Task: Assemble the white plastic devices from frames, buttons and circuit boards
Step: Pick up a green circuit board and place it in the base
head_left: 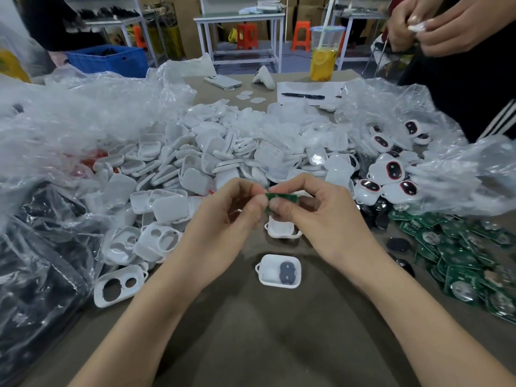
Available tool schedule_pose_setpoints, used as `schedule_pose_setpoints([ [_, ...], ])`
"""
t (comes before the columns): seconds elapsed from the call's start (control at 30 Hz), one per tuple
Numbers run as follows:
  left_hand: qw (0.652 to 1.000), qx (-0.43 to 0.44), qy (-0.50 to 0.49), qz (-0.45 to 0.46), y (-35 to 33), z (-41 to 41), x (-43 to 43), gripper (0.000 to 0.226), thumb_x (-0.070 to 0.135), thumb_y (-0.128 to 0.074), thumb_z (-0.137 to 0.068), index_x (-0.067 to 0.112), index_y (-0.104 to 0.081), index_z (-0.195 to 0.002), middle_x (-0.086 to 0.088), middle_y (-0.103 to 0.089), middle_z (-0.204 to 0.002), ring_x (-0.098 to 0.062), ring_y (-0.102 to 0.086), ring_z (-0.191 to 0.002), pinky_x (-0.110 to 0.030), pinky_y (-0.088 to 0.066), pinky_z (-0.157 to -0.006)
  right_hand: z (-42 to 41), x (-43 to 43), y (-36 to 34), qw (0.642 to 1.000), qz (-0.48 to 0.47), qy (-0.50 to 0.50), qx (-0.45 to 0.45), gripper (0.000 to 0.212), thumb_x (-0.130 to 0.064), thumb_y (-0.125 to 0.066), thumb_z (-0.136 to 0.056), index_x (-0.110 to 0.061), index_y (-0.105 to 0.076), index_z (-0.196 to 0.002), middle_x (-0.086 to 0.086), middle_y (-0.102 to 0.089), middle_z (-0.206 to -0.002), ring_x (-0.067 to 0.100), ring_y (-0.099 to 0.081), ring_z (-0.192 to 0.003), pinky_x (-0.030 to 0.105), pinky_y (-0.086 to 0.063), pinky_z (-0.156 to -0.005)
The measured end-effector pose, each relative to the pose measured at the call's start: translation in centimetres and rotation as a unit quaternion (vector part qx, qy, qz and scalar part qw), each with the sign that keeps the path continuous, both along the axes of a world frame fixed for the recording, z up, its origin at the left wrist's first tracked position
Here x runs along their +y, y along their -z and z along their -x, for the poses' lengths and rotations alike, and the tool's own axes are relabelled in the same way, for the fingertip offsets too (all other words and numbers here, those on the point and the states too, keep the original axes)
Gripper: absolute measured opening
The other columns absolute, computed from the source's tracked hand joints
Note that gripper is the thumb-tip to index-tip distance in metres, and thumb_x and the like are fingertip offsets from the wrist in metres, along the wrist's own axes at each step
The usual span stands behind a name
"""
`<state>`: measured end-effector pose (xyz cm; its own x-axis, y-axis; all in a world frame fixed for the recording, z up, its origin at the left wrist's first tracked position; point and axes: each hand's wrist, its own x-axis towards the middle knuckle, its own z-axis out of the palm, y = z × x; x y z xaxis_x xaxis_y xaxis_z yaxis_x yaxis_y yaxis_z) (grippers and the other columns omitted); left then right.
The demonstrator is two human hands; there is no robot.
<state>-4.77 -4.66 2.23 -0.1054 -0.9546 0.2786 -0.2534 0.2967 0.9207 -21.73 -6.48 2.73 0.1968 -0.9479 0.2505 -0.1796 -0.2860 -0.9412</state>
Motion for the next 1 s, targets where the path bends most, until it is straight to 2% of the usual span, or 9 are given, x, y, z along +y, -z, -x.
schedule_pose_setpoints([
  [0.07,0.999,0.042,0.007,-0.009,0.0,0.7,-0.1,0.015,0.020,-0.052,-0.104,0.016,-0.062,-0.094,0.005,-0.067,-0.076,-0.003,-0.061,-0.067,-0.009,-0.045,-0.056,-0.1,-0.1,-0.1,1.000,-0.011,0.003,-0.029,0.022,-0.012,-0.075,-0.088,-0.034,-0.073,-0.084,-0.012,-0.076,-0.087,0.017,-0.074,-0.081,0.029,-0.059,-0.077],
  [0.13,0.995,0.099,0.008,-0.023,0.1,1.3,-0.2,0.018,0.018,-0.048,-0.106,0.008,-0.061,-0.100,-0.005,-0.069,-0.084,-0.012,-0.064,-0.076,-0.018,-0.051,-0.065,-0.4,0.0,0.0,0.998,-0.021,0.002,-0.057,0.023,-0.008,-0.073,-0.089,-0.030,-0.072,-0.081,-0.010,-0.075,-0.083,0.016,-0.074,-0.076,0.022,-0.057,-0.072],
  [0.33,0.987,0.160,0.004,-0.032,0.5,2.2,-0.1,0.017,0.023,-0.053,-0.102,0.010,-0.064,-0.101,0.001,-0.069,-0.080,-0.014,-0.065,-0.080,-0.031,-0.057,-0.069,-0.6,0.1,-0.1,0.994,-0.023,0.028,-0.102,0.018,-0.004,-0.069,-0.091,-0.020,-0.067,-0.086,-0.013,-0.074,-0.077,0.002,-0.067,-0.062,0.010,-0.048,-0.060],
  [0.4,0.990,0.139,-0.020,-0.020,0.6,2.3,-0.2,0.013,0.014,-0.053,-0.103,0.009,-0.063,-0.096,0.001,-0.067,-0.078,-0.012,-0.064,-0.076,-0.029,-0.057,-0.066,-0.5,0.2,-0.1,0.995,-0.018,0.031,-0.091,0.016,-0.004,-0.069,-0.091,-0.019,-0.066,-0.086,-0.013,-0.073,-0.076,0.001,-0.067,-0.063,0.010,-0.048,-0.061],
  [0.53,0.996,0.066,-0.062,0.007,0.5,2.8,-0.1,0.016,0.013,-0.053,-0.103,0.017,-0.061,-0.090,0.012,-0.064,-0.074,-0.008,-0.058,-0.065,-0.016,-0.049,-0.062,-0.7,0.2,0.3,0.998,0.011,0.061,-0.027,0.015,-0.011,-0.070,-0.091,-0.025,-0.065,-0.086,-0.013,-0.073,-0.082,0.008,-0.069,-0.074,0.027,-0.055,-0.076],
  [0.6,0.996,0.052,-0.071,0.010,0.5,2.8,0.0,0.016,0.015,-0.054,-0.103,0.020,-0.060,-0.089,0.016,-0.063,-0.073,-0.007,-0.057,-0.064,-0.015,-0.048,-0.062,-0.8,0.1,0.4,0.997,0.020,0.071,-0.012,0.020,-0.013,-0.071,-0.091,-0.030,-0.064,-0.084,-0.015,-0.073,-0.084,0.009,-0.069,-0.080,0.031,-0.054,-0.080],
  [0.77,0.997,0.050,-0.066,-0.001,0.6,2.9,0.1,0.020,0.013,-0.046,-0.106,0.020,-0.055,-0.089,0.010,-0.057,-0.072,-0.009,-0.052,-0.065,-0.016,-0.046,-0.063,-0.9,0.1,0.6,0.998,0.024,0.057,-0.001,0.028,-0.010,-0.071,-0.089,-0.035,-0.063,-0.079,-0.019,-0.072,-0.079,0.004,-0.068,-0.077,0.019,-0.050,-0.071],
  [0.9,0.996,0.029,-0.087,0.005,0.7,3.0,0.2,0.030,0.005,-0.041,-0.106,0.024,-0.051,-0.086,0.018,-0.056,-0.068,-0.005,-0.048,-0.062,-0.014,-0.042,-0.062,-1.0,0.2,0.7,0.999,0.015,0.040,-0.001,0.034,-0.007,-0.071,-0.089,-0.038,-0.065,-0.075,-0.015,-0.073,-0.077,0.011,-0.070,-0.077,0.028,-0.056,-0.074],
  [1.0,0.996,0.036,-0.084,0.003,0.6,3.0,0.2,0.031,0.001,-0.040,-0.105,0.022,-0.051,-0.084,0.014,-0.054,-0.068,-0.008,-0.045,-0.063,-0.016,-0.041,-0.061,-1.1,0.1,0.7,0.999,0.020,0.031,-0.006,0.036,-0.004,-0.071,-0.089,-0.037,-0.065,-0.076,-0.014,-0.074,-0.076,0.007,-0.071,-0.077,0.023,-0.055,-0.074],
])
